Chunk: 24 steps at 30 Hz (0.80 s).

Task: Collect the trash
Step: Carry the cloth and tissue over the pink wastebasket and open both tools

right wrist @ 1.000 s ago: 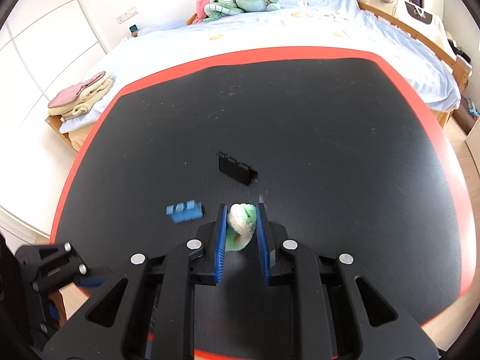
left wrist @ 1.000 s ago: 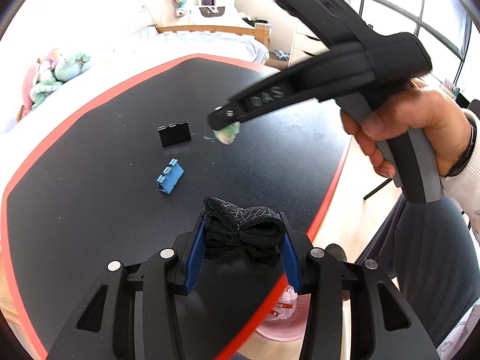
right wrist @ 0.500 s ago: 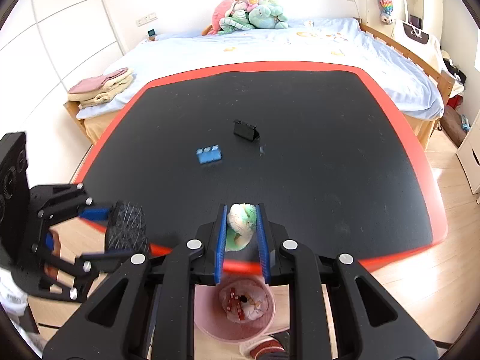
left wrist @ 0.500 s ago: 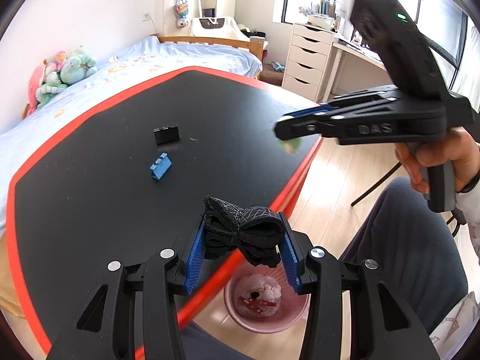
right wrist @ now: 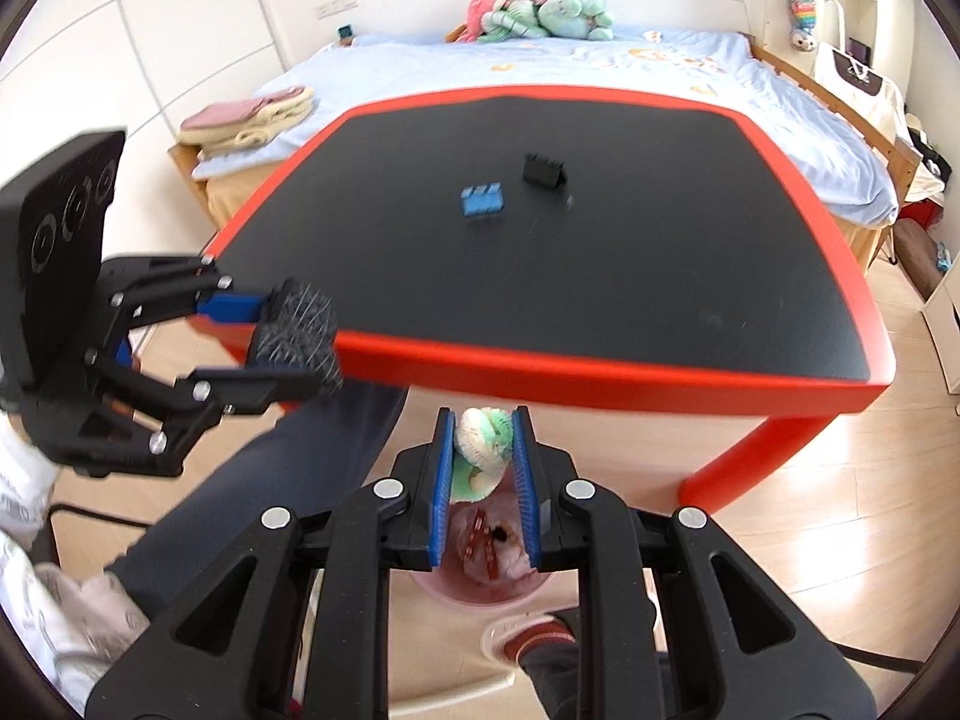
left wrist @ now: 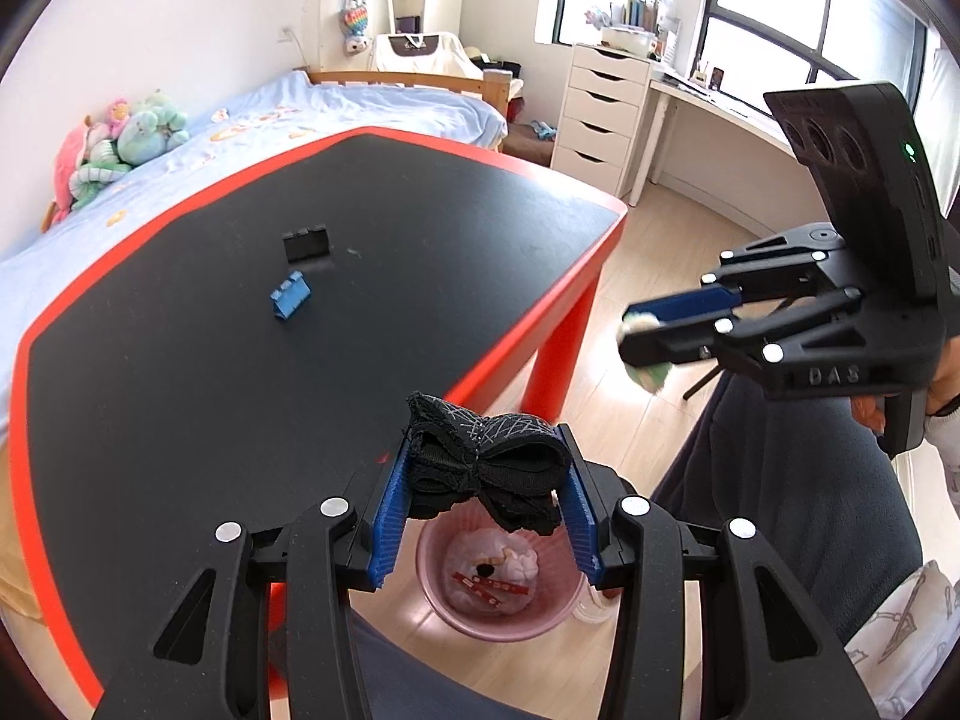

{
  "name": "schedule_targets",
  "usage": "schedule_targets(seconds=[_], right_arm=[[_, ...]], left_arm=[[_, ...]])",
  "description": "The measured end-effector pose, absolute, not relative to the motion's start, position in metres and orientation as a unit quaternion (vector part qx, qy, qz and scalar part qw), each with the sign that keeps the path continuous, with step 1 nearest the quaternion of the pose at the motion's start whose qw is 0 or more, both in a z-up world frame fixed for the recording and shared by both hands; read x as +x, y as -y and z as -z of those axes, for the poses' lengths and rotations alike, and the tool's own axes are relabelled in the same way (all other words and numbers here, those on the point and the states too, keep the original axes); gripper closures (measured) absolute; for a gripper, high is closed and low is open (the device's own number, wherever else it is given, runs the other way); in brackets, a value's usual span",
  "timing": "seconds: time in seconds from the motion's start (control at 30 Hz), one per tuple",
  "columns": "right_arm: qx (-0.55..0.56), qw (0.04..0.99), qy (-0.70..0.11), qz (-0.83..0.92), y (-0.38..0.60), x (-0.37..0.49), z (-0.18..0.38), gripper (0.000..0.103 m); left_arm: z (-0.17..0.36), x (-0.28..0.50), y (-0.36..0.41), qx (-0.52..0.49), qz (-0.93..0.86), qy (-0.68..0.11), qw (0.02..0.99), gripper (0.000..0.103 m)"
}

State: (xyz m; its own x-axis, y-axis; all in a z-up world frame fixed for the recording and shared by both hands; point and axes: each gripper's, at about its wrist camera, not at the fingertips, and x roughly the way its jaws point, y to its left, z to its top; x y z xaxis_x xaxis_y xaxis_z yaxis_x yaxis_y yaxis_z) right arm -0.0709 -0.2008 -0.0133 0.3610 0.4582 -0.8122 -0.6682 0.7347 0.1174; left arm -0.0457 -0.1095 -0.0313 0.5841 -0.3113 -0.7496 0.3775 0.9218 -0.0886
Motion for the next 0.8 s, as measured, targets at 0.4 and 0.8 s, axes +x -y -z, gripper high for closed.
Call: schedule_targets(seconds=[0.4,0.8], right_arm=[[-0.130,0.795,-0.470,-0.360,0.198,-0.089,0.035,0.084],[-0.124,0.799,-0.468,-0.357,0.200,-0.084,0.038,0.014]], left_arm=[[0.049,-0.051,0.113,0.032,0.203,-0.432,0.878,0.059],[0.054,-0.048,0.111,0.033,0.194,-0.429,0.882,0.022]])
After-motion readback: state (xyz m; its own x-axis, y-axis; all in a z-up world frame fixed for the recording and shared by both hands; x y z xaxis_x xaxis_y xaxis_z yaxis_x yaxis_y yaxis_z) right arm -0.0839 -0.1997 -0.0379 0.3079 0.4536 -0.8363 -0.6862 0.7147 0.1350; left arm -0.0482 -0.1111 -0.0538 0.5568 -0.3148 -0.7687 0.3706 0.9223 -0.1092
